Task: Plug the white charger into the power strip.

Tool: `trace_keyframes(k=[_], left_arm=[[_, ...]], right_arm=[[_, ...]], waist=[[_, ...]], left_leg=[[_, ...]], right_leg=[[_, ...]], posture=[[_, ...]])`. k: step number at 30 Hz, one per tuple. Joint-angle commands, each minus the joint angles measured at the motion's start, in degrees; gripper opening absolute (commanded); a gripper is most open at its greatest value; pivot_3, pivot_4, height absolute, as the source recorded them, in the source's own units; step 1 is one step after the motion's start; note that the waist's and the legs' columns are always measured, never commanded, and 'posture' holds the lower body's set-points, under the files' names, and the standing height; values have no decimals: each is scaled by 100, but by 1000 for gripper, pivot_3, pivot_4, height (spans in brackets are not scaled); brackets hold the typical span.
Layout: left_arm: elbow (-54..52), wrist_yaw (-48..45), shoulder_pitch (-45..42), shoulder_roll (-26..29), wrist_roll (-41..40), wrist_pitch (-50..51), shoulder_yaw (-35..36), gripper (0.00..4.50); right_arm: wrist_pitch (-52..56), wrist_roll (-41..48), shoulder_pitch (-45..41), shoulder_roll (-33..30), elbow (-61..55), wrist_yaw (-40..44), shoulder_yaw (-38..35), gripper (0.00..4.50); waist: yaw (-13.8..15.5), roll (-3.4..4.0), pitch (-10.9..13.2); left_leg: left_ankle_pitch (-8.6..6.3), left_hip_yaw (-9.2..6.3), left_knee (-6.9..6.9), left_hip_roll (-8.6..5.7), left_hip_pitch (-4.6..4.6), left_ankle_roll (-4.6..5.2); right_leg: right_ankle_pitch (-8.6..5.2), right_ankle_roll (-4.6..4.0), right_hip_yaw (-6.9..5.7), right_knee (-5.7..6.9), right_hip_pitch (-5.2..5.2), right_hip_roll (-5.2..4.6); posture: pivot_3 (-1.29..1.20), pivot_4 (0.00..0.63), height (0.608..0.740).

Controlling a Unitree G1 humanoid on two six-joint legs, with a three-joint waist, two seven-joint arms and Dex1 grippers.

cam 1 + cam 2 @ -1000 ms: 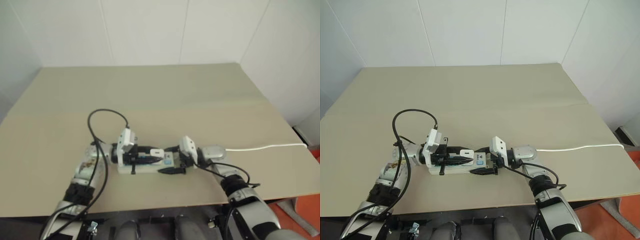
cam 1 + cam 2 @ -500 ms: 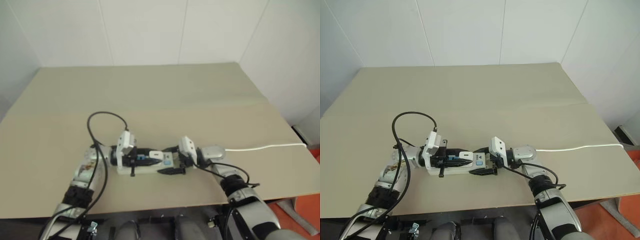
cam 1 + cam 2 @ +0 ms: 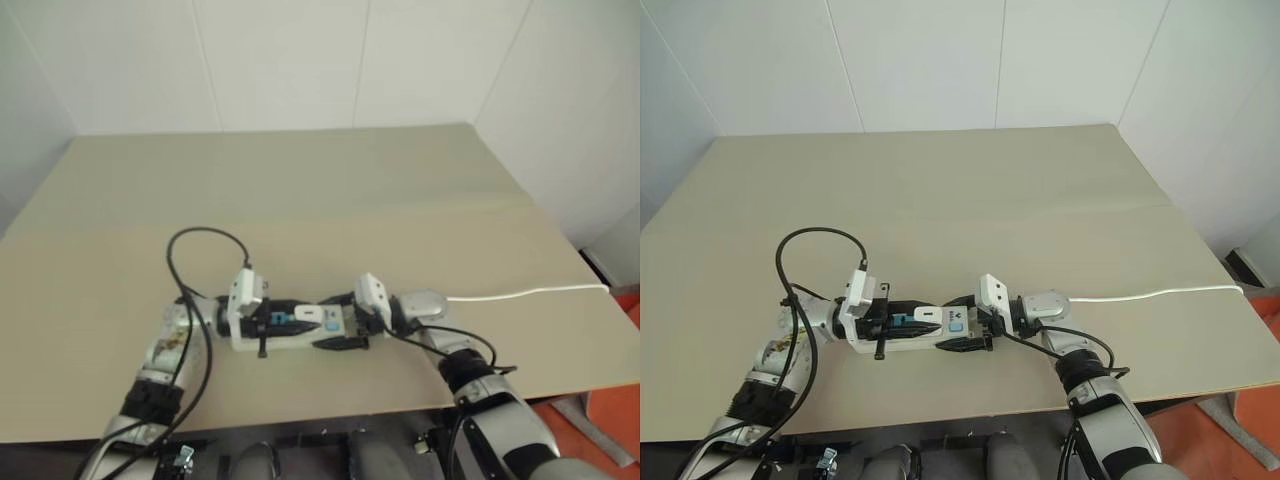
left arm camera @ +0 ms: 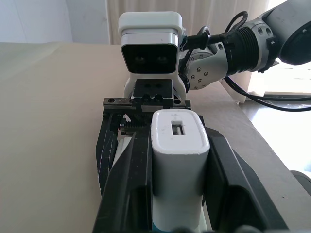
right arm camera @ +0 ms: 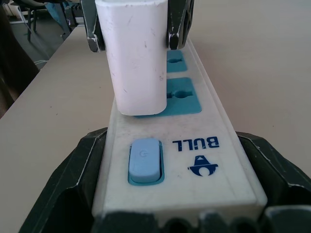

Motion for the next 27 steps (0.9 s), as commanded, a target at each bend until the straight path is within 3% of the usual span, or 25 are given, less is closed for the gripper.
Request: trace_keyframes(k=[1,27], left_arm=[[303,-75,272,255,256,52,-100,1013],[593,26,665,448,317,-268,-91,1013]], right_arm=[[89,-256,89,-101,146,-41,116,3446],[70,-213,43,-111,178,-74,141,3446]], waist=[[-3,1,-3],[-34,32,-54]], left_leg=[[0,0,-1,0,0,0],[0,6,-34,4,18,0]], right_leg=[[0,0,0,-1,0,0],[0,0,7,-13,4,3]], posture=[[0,150,740],[0,150,740]])
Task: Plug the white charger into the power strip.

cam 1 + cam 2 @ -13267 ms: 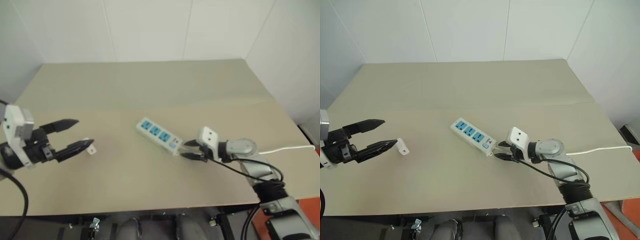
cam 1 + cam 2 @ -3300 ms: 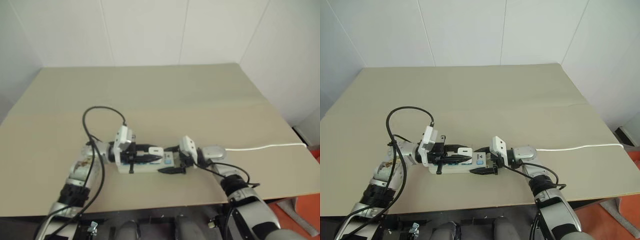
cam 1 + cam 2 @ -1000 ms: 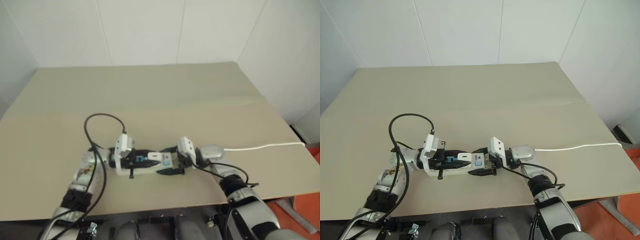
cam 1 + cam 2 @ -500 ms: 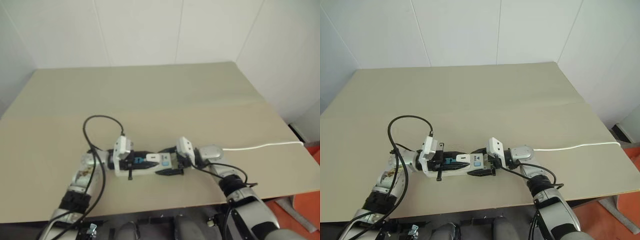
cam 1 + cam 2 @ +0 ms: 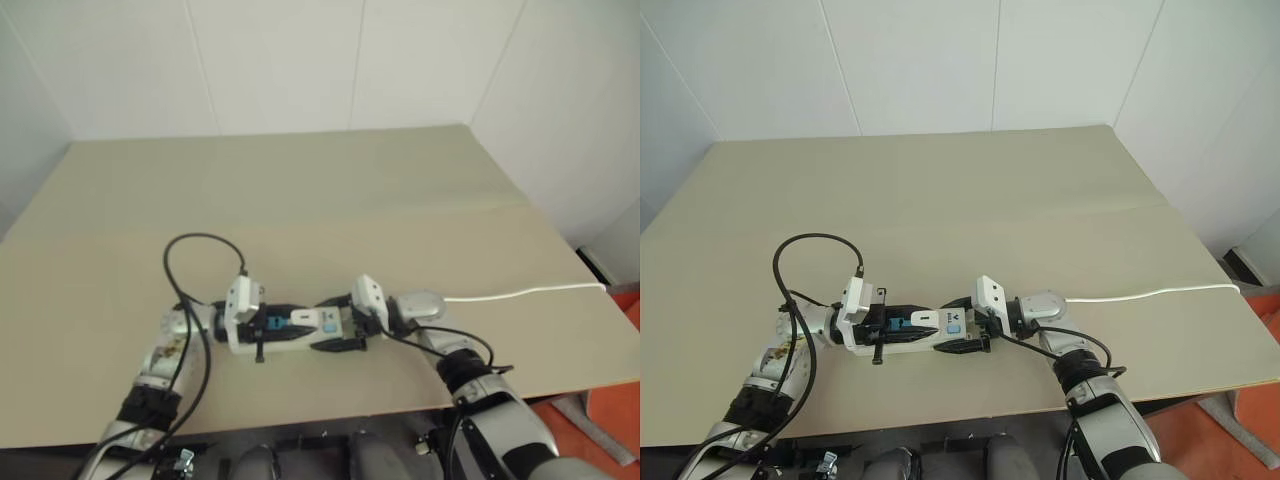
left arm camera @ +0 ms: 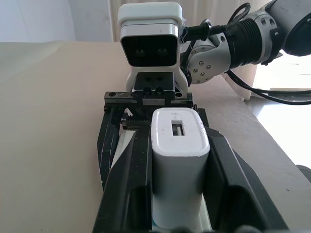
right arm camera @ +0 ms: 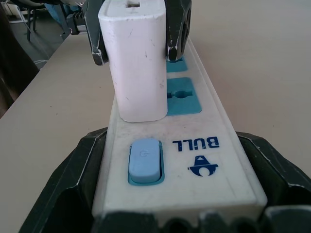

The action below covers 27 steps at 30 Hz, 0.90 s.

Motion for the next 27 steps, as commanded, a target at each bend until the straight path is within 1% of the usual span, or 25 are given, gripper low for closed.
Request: trace_keyframes(k=[1,21,23,24,26,27], left_arm=[[411,-68,476,401,367,121,-53,1013],[476,-203,450,529,379,9,-164,1013],[471,-239,441,546,367,26,-181,1737],[464,-263,438,561,360,27,-192,1999],[439,-294,442,586,342,-5,-204,2579],[424,-306,444,594,331,-18,-202,2951]], right_arm=[[71,-212,64,-132,136,-13,40,3446],[61,-193,27,-134,164,-33,75,3446],[62,-191,28,-133,164,-34,78,3446],[65,-190,29,-132,159,-35,80,3446],[68,-187,29,-126,154,-35,83,3446],[65,-187,29,-121,156,-33,86,3446]], waist=[[-1,3,-2],[-14,8,-5],[-19,9,-5],[-11,18,-11],[15,53,-31],[28,67,-39]], left_leg=[[0,0,-1,0,0,0],[0,3,-11,14,7,0],[0,3,-11,15,7,0],[0,4,-12,15,7,0],[0,3,-12,12,8,0],[0,3,-11,4,8,0]], right_leg=[[0,0,0,0,0,1],[0,0,5,-2,0,20],[0,0,5,-2,0,20],[0,0,6,-1,-1,21],[0,0,4,-3,1,19],[-1,1,5,-4,4,10]], posture=[[0,150,740],[0,150,740],[0,150,740],[0,150,740],[0,150,740],[0,150,740]])
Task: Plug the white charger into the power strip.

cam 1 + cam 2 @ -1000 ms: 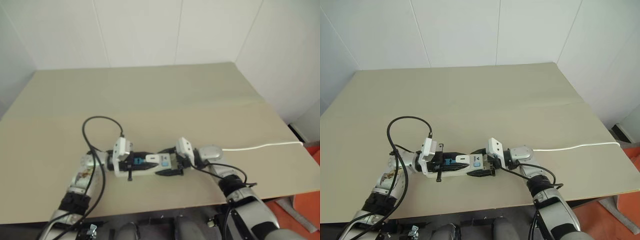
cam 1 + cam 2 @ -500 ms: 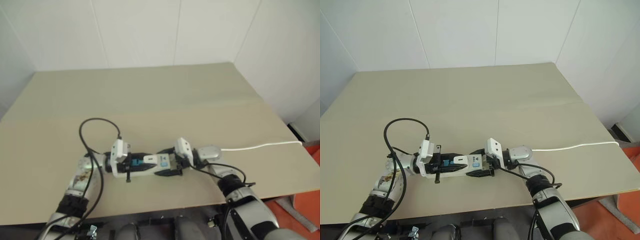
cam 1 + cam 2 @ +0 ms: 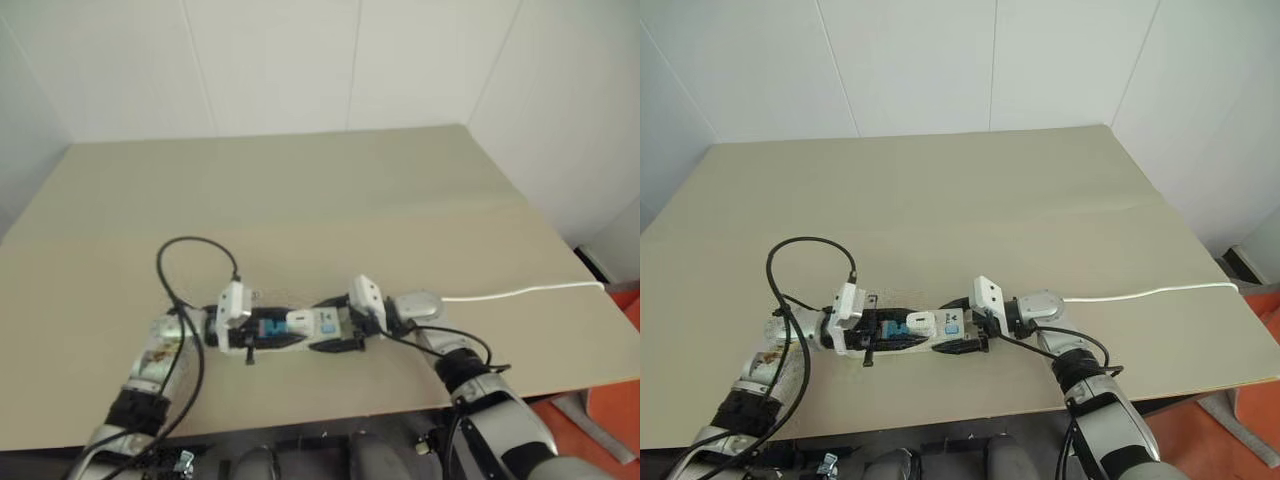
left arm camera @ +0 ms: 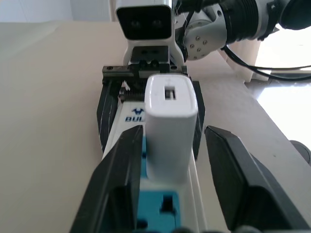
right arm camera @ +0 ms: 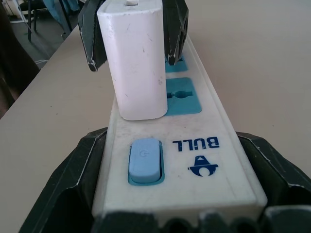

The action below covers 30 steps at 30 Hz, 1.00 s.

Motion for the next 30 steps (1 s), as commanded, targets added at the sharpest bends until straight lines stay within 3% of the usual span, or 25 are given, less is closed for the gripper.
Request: trace_keyframes(k=[1,5,10,12,14,23,30], left_arm=[[339,-106,276,5,261,91,-195,3169],[308,-94,226,2,273,-19,-104,4437],[-159,-175,32,338,-38,500,178,4476],[-437,-343,-103,771,-193,1163,249,4500],[-591,-438,-158,1101,-264,1446,356,4500],[-930,-684,215,1782,-598,1571,1077,4500],[-1277,-605,1069,2151,-875,1554,2051,4500]], right_arm=[[60,-195,62,-81,114,-3,32,3446],[41,-207,40,-54,149,2,41,3446],[60,-217,13,-59,187,62,54,3446],[108,-215,-5,-72,205,103,57,4172],[122,-215,-15,-94,202,146,46,4469],[165,-98,252,-626,-473,198,-171,4469],[910,514,696,-1721,-2058,235,-857,4469]], waist=[[24,22,-12],[32,25,-15],[23,24,-14],[12,20,-11],[6,12,-5],[146,-15,20],[298,-15,49]], left_leg=[[0,0,1,-8,2,1],[1,1,5,-12,5,1],[1,-1,6,-11,3,1],[1,-2,5,-11,-2,1],[1,-4,5,-10,-10,1],[1,-6,5,-15,-37,1],[1,-10,23,-16,-121,1]], right_leg=[[-3,5,0,0,4,-9],[-19,32,1,0,12,-13],[-15,27,0,0,10,-12],[-17,29,0,0,4,-10],[-17,30,-2,0,-6,-7],[1,2,-11,-34,-16,-24],[4,4,-19,-36,-80,-41]], posture=[[0,150,740],[0,150,740],[0,150,740],[0,150,740],[0,150,740],[0,150,740],[0,150,740]])
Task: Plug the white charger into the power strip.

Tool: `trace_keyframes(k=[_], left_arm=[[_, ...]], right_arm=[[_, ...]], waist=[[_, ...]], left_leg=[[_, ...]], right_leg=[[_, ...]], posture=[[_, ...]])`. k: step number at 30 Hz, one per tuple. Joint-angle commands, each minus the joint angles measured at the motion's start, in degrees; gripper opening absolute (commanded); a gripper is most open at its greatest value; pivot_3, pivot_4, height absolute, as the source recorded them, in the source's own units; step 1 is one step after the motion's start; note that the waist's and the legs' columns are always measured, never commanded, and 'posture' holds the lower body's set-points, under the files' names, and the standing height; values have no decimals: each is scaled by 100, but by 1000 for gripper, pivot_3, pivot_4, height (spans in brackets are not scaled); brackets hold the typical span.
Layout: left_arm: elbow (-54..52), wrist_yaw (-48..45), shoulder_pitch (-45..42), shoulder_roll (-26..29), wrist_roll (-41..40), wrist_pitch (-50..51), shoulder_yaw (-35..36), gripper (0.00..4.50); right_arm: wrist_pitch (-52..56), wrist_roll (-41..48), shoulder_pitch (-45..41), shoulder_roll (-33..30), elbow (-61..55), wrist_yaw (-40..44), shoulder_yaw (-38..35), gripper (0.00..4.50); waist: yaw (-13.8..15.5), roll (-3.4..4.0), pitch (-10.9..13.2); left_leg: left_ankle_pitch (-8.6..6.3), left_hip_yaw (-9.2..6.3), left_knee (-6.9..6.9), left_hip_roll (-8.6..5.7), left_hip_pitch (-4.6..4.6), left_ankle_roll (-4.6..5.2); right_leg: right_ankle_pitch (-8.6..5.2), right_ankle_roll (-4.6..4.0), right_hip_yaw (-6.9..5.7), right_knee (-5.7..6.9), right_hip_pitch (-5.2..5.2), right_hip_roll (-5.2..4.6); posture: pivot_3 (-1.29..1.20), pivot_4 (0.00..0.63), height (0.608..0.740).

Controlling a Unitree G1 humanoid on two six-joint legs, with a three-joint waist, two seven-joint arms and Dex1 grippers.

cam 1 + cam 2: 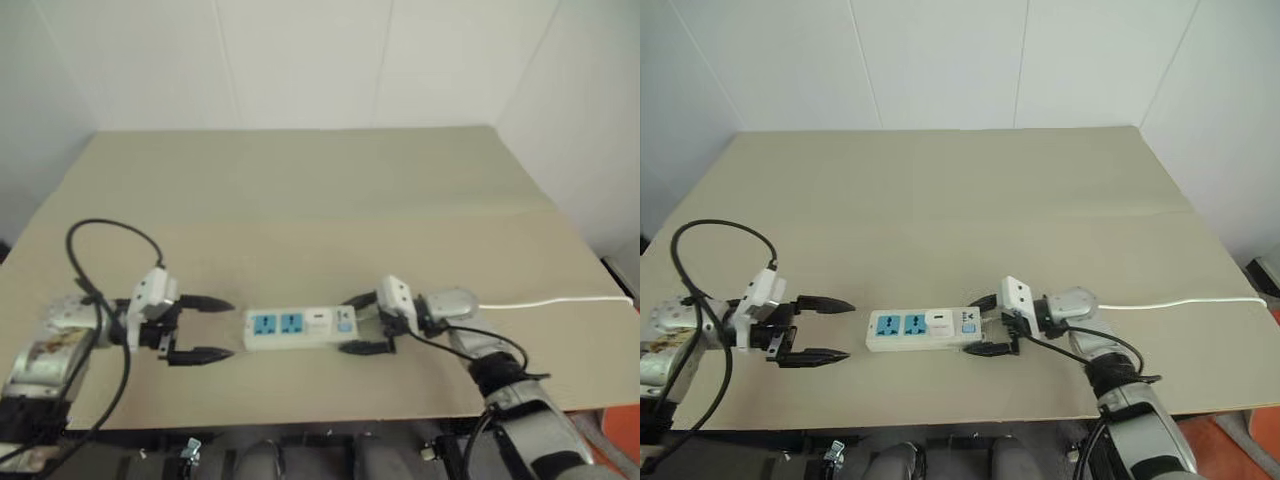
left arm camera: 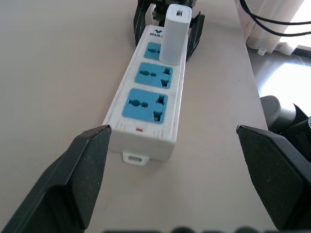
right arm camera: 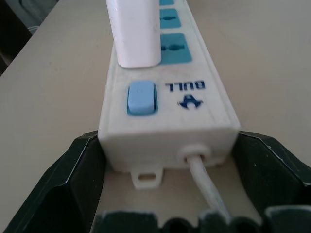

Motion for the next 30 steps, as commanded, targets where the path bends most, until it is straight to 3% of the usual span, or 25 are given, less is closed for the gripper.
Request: trace_keyframes(k=[1,6,9,14,30], left_arm=[[-361,27,392,233,-254,36,679,4500],[-774,156,1185,492,-398,270,1583,4500],[-1067,137,1740,793,-573,914,2213,4500],[-1484,315,2394,660,-575,1121,3052,4500],[-2276,988,2792,135,-758,1392,3241,4500]], right_arm=[[464,500,194,-560,-979,80,-561,4469],[752,780,497,-1248,-1311,136,-1036,4469],[784,788,502,-1504,-1150,135,-1211,4469],[739,773,341,-1614,-847,156,-1298,4469],[560,602,-76,-1363,-380,309,-1067,4469]], waist=[[4,0,8],[-13,-3,22],[-33,-4,35],[-21,1,41],[-12,0,48]], left_leg=[[0,1,2,1,-14,0],[0,3,-4,3,-18,0],[0,9,-5,2,-15,0],[0,14,-4,4,-8,0],[0,16,-2,2,-10,0]], right_leg=[[1,0,1,3,-16,1],[2,-1,-2,1,-23,8],[3,-4,0,2,-24,10],[3,-4,2,1,-19,11],[5,-7,4,2,-18,9]], posture=[[0,150,740],[0,150,740],[0,150,740],[0,150,740],[0,150,740]])
